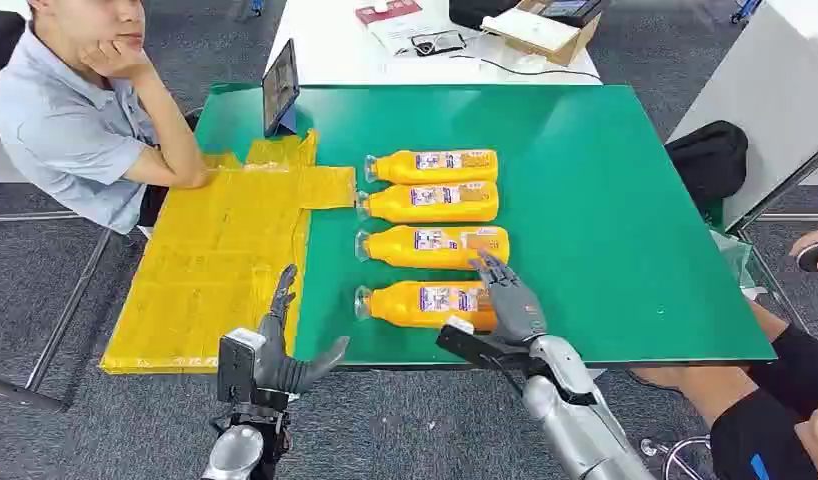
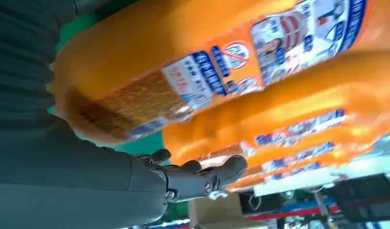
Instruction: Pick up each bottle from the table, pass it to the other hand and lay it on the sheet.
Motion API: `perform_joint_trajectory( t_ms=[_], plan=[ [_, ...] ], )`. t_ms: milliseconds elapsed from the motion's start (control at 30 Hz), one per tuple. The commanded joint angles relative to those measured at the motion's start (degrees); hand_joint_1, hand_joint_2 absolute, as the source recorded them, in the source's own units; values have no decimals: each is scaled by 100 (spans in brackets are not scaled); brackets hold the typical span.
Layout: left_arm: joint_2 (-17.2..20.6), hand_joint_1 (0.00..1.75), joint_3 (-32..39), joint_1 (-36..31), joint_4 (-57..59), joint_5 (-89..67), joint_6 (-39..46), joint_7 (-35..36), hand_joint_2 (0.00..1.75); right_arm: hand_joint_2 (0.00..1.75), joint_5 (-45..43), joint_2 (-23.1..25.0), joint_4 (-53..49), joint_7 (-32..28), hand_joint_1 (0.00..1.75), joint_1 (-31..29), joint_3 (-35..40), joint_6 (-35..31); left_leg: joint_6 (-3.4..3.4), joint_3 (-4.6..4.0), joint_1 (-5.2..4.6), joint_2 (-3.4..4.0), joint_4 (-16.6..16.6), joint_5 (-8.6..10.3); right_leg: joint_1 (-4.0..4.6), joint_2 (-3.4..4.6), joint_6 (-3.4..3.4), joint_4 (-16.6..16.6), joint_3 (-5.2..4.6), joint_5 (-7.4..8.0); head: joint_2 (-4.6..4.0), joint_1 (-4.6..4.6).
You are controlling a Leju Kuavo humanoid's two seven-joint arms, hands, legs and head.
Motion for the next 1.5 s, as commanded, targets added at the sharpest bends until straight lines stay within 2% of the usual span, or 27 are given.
perform_joint_trajectory(
  t_ms=[33,167,267,300,333,433,533,900,1033,1133,1167,1200,1333,1367,1500],
  plan=[
    [72,0,-40,-184,393,14,-68,27,175,175,254,-133,735,325,0,-378,461,21,-4,26,1,0,-5,-7,2,1,-9,-5,25,-7,0,0],
    [87,0,34,-148,366,-7,-60,40,175,175,520,-225,1142,745,0,-699,691,376,-3,28,1,7,-5,-8,2,7,-8,-6,26,-5,0,0],
    [105,0,36,-162,373,-19,-65,40,175,175,588,-239,1496,825,3,-913,871,623,-5,33,3,8,-4,-9,3,9,-11,-6,32,-6,0,-2],
    [118,0,39,-166,387,-20,-63,40,175,175,585,-238,1575,825,24,-949,906,672,-3,30,3,8,-4,-7,4,8,-10,-7,30,-4,0,0],
    [122,0,48,-180,407,-23,-59,40,175,175,585,-236,1673,826,126,-988,948,728,-1,22,1,7,-5,-2,1,7,-7,-5,20,-1,0,0],
    [134,0,63,-187,447,-28,-70,37,175,175,571,-272,1981,826,143,-1109,1128,912,-4,45,4,6,-10,-5,4,7,-13,-11,41,-3,0,0],
    [148,0,76,-179,453,-27,-59,25,175,175,472,-283,2097,730,169,-1157,1166,998,-5,63,3,3,-11,-4,4,1,-13,-12,57,-2,0,-2],
    [154,0,70,-157,461,-19,-53,-17,175,175,10,-178,1978,542,168,-983,1215,1042,-4,92,6,-2,-13,-2,8,-4,-12,-16,90,-3,0,0],
    [156,0,78,-122,437,-16,-27,-38,175,175,-130,-159,1925,457,173,-868,1157,978,-2,90,6,-1,-9,-2,8,-3,-9,-14,88,-2,0,0],
    [139,0,92,-65,387,-4,7,-76,175,175,-634,-56,1500,-4,164,-566,864,785,-4,94,9,-7,-11,-3,11,-9,-12,-18,93,-4,0,0],
    [122,0,108,-38,357,4,35,-104,175,175,-901,-21,1100,-217,155,-373,736,810,-4,92,9,-5,-10,-3,11,-7,-10,-16,89,-3,0,0],
    [94,0,135,-22,339,45,43,-127,175,175,-1170,43,769,-428,159,-206,587,809,-5,96,10,-8,-13,-4,13,-10,-13,-19,95,-4,0,0],
    [-53,0,261,79,172,490,-23,-173,175,175,-1702,299,-491,-661,161,352,266,677,-7,85,7,2,-8,-7,11,-2,-11,-10,78,-3,0,0],
    [-113,0,309,109,115,729,-80,-165,175,175,-1854,412,-808,-682,168,481,170,584,-11,89,10,-2,-7,-13,15,-5,-19,-8,82,-11,0,-2],
    [-126,0,251,171,-29,1528,-321,-88,175,175,-2567,823,-1773,-887,175,856,-280,93,-10,63,6,1,3,-15,12,-1,-16,7,56,-14,0,0]
  ],
)
